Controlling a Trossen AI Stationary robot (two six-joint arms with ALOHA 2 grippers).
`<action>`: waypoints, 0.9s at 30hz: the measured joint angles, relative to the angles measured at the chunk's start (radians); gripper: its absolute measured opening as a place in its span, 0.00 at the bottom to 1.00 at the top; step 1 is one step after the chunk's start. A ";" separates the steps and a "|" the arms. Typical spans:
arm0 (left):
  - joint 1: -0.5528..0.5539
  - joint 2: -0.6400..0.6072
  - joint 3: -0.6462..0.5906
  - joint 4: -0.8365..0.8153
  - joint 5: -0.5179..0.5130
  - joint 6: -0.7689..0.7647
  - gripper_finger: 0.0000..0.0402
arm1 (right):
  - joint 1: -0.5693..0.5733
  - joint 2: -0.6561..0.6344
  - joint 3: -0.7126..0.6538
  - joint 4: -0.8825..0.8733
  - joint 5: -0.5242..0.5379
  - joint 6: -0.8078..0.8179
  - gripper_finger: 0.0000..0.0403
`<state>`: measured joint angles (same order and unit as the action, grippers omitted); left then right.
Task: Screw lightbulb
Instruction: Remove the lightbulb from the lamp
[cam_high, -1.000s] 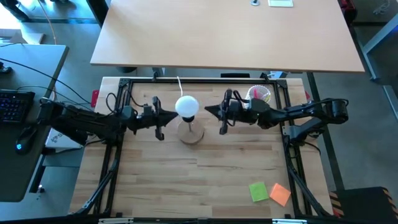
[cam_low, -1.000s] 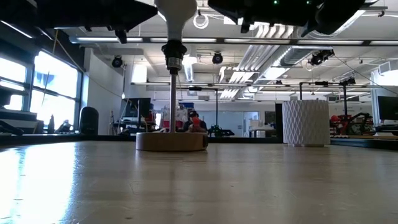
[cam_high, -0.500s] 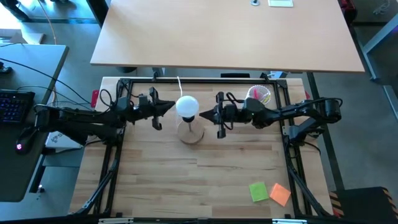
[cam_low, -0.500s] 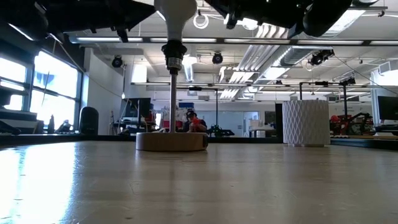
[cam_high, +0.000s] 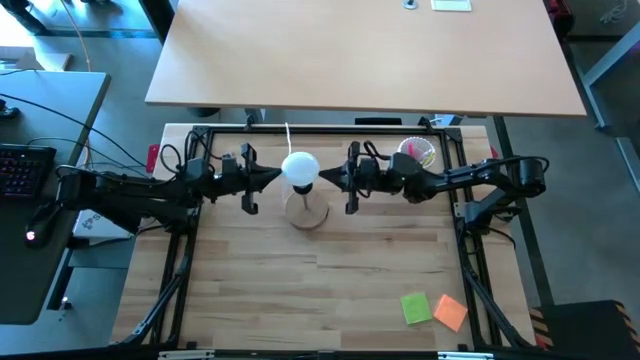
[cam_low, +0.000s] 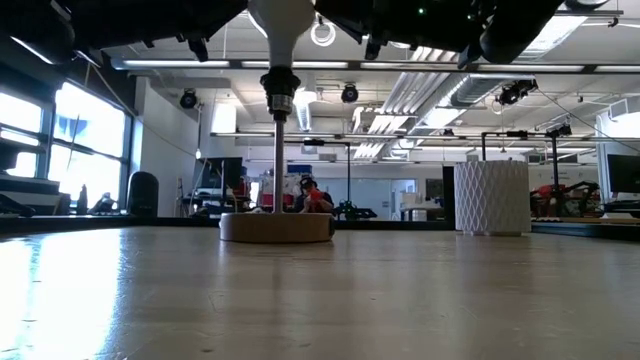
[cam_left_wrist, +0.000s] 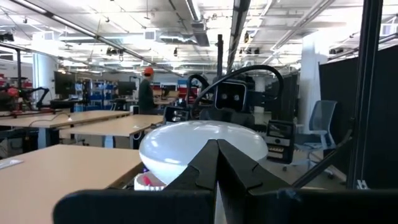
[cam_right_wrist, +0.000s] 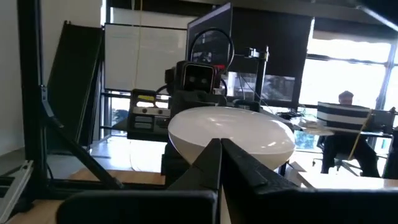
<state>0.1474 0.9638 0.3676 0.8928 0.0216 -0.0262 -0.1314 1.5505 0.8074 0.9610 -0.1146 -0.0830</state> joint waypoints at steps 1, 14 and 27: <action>0.000 0.000 0.000 0.000 0.000 -0.005 0.00 | 0.000 0.000 0.000 -0.001 0.007 0.000 0.00; -0.048 0.002 0.000 -0.008 0.005 -0.018 0.00 | 0.000 0.003 0.001 -0.037 0.240 0.015 0.00; -0.036 -0.035 0.000 -0.105 -0.154 0.047 0.00 | 0.037 -0.063 0.001 -0.094 0.133 -0.102 0.00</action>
<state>0.1115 0.9291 0.3676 0.7877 -0.1325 0.0212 -0.0941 1.4876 0.8085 0.8672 0.0179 -0.1849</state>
